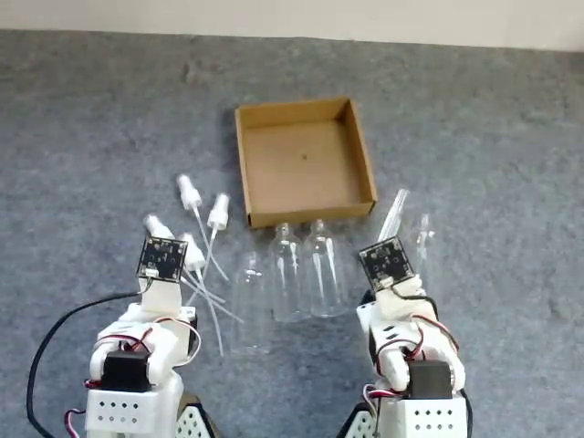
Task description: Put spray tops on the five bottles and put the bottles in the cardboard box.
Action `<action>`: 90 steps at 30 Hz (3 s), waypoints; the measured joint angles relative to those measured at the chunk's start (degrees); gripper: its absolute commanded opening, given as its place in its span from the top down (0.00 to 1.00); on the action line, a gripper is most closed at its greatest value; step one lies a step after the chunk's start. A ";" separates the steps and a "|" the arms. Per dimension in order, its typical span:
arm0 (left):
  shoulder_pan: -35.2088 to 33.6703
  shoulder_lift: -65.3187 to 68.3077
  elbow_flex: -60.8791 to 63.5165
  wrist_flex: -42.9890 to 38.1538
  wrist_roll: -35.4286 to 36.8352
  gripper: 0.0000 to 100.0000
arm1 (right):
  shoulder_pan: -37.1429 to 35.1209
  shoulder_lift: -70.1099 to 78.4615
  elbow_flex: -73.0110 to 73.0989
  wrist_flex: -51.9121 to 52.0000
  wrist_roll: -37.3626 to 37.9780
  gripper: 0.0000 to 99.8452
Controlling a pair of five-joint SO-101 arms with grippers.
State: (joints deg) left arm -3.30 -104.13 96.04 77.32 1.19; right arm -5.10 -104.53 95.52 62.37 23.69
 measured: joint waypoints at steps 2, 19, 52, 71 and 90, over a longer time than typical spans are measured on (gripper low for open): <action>0.00 0.00 0.00 0.00 0.00 0.99 | 0.00 0.00 0.00 0.00 0.00 0.99; 0.00 0.00 0.00 0.00 0.00 0.99 | 3.16 45.10 -40.18 1.14 -9.58 0.84; -1.14 0.00 0.00 0.00 0.00 0.99 | 18.11 95.38 -52.75 -6.86 -0.79 0.94; -35.78 2.90 -14.42 -19.87 -25.93 0.91 | 36.04 101.63 -53.98 -11.16 11.87 0.94; -12.92 84.13 -66.99 0.70 -6.33 0.86 | 33.23 104.18 -56.35 -11.34 11.87 0.93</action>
State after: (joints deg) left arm -16.22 -20.00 29.05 78.02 -5.14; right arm 28.13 -0.35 39.16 51.03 35.56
